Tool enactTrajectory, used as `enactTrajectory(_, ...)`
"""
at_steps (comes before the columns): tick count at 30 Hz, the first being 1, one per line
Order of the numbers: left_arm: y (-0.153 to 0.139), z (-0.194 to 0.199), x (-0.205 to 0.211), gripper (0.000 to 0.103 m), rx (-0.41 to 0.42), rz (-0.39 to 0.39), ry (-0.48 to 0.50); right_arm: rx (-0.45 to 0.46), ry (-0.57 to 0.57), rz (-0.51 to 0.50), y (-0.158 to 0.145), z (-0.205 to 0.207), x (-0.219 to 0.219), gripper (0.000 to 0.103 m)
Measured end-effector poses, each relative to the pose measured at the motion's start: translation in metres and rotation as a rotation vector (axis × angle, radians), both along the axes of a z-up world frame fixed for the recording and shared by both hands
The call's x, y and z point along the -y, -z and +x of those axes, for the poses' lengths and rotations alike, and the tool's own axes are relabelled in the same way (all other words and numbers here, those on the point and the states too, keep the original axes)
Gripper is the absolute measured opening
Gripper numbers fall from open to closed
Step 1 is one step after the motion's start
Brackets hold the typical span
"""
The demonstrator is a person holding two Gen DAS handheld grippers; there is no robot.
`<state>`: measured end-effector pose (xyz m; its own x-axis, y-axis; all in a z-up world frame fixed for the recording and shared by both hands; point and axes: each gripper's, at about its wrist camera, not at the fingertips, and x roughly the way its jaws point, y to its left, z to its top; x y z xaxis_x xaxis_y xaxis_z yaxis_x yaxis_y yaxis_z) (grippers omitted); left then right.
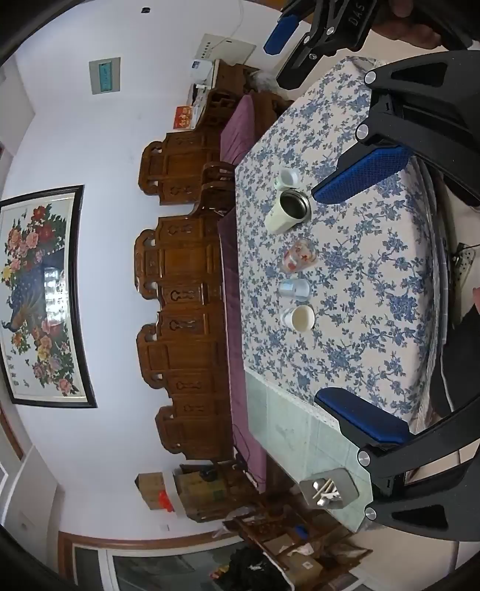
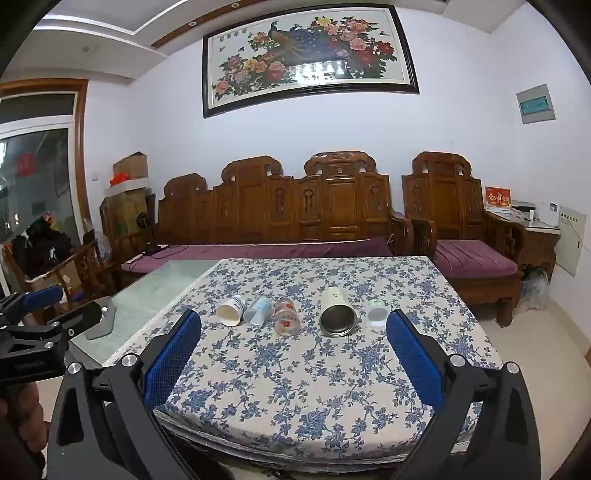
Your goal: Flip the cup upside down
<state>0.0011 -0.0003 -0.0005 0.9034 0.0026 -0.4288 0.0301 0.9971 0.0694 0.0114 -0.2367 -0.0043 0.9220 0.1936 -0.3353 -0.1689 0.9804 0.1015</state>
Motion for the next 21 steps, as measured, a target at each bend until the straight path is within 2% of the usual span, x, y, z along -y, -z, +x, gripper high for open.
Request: enactTrajectory(21, -0.0047, -0.0010, 0.0007, 0.096, 0.027, -0.010, -0.002, 0.012, -0.007, -0.003, -0.0038, -0.0030, -0.0035, 0.100)
